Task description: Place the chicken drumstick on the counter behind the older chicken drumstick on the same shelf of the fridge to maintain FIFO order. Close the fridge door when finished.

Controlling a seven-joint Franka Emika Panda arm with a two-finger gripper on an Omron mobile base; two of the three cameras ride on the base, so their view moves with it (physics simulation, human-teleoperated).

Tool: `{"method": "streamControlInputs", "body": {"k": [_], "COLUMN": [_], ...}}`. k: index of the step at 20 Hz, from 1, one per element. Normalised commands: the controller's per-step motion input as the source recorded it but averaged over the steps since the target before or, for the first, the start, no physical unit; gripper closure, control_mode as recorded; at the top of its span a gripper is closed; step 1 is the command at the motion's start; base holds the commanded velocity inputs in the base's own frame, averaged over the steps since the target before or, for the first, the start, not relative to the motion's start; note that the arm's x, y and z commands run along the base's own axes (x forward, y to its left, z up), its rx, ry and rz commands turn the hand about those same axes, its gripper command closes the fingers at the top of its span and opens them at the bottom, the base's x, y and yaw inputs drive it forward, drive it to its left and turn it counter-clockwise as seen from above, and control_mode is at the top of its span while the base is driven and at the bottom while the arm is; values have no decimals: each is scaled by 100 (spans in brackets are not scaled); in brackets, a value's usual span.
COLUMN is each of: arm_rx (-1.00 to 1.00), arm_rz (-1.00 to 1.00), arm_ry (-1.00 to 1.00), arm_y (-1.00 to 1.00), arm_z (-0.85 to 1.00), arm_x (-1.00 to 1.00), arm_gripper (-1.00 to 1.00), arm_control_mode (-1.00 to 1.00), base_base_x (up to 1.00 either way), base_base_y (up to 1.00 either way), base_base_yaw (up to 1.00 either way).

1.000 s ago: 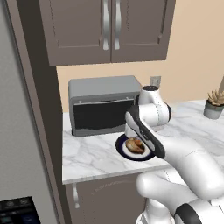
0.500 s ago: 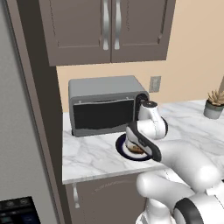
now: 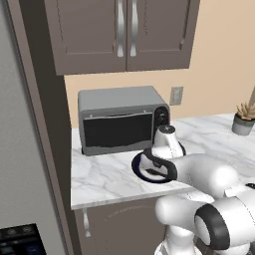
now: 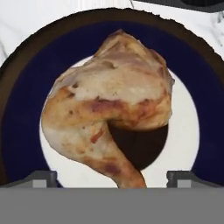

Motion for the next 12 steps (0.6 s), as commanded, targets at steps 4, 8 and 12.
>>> {"method": "streamControlInputs", "body": {"k": [4,8,12], "arm_rx": [0,0,0], "arm_rz": [1,4,4], "arm_ry": [0,0,-2], "arm_y": [3,0,1], "arm_z": [-32,-56,-53], "arm_x": [60,7,-21], "arm_gripper": [-100,-100,-100], "arm_control_mode": [-100,-100,-100], "base_base_x": [0,0,0], "base_base_y": [0,0,0], "base_base_yaw": [0,0,0]}}
